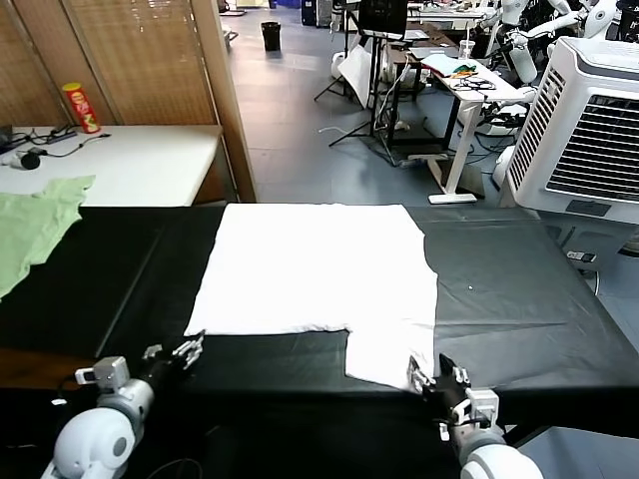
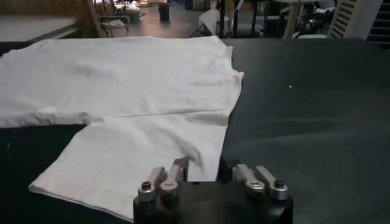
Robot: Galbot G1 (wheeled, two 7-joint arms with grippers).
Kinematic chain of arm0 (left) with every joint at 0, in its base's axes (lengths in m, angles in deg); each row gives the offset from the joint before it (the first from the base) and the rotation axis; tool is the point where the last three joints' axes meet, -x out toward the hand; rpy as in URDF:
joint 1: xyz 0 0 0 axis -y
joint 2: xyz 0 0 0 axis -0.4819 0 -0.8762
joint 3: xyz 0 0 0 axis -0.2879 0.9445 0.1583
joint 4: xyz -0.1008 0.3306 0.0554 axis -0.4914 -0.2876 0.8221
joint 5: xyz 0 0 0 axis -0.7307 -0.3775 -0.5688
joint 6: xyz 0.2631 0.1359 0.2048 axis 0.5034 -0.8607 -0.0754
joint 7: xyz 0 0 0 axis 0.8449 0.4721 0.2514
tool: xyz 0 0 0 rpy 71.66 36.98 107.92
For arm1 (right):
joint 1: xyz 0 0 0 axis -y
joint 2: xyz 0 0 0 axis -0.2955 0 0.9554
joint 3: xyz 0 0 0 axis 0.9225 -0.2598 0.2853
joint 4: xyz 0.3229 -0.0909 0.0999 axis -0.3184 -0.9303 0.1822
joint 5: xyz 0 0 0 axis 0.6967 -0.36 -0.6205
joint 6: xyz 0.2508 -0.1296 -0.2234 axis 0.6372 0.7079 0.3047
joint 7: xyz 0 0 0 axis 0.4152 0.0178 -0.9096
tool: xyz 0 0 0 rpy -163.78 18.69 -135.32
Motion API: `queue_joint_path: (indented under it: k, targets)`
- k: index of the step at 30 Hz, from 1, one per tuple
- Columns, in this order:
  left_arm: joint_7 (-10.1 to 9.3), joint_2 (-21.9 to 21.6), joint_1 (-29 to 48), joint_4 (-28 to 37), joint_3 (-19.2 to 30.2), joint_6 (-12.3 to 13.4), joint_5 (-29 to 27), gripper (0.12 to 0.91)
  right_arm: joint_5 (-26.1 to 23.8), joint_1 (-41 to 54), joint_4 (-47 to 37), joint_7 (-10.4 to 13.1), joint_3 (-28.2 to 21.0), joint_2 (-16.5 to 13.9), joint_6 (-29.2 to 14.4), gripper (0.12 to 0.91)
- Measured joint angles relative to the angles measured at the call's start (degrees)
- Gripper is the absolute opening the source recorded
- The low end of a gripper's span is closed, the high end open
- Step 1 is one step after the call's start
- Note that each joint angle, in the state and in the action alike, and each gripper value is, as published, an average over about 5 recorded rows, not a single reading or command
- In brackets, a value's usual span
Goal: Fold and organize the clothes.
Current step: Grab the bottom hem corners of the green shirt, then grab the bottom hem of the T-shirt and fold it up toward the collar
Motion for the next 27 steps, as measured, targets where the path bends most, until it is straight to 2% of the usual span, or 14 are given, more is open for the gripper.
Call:
queue_joint_path:
  k: [2,7,14,21,27]
  targets:
    - [0.04,0.12,-0.27,-0.38,-0.05,0.17,-0.38,0.128,-0.13,-0.72,0.80,0.43,0.49,0.04,0.46,0.122]
    - [-0.29,-0.06,-2.06,-2.53,-1.25,0.32,-1.91,0.126,-0.53,-4.02,4.62,1.51,2.08,-0.07,1.95,0.122]
    - [-1.95,-0.60,-8.36,-8.30,-4.14,0.76,-2.95,0.126,-1.95,-10.35,11.03,1.80,3.50,0.29,1.72,0.122]
    - [-2.30,0.38,-15.53,-14.16,-6.12,2.12,-3.13,0.126,0.02,-10.93,12.52,0.47,4.36,-0.43,-1.60,0.122]
    - [-2.01,2.11,-13.54,-14.66,-5.16,4.98,-3.71,0.126,2.03,-4.20,8.02,-1.01,4.42,-2.57,-4.62,0.122]
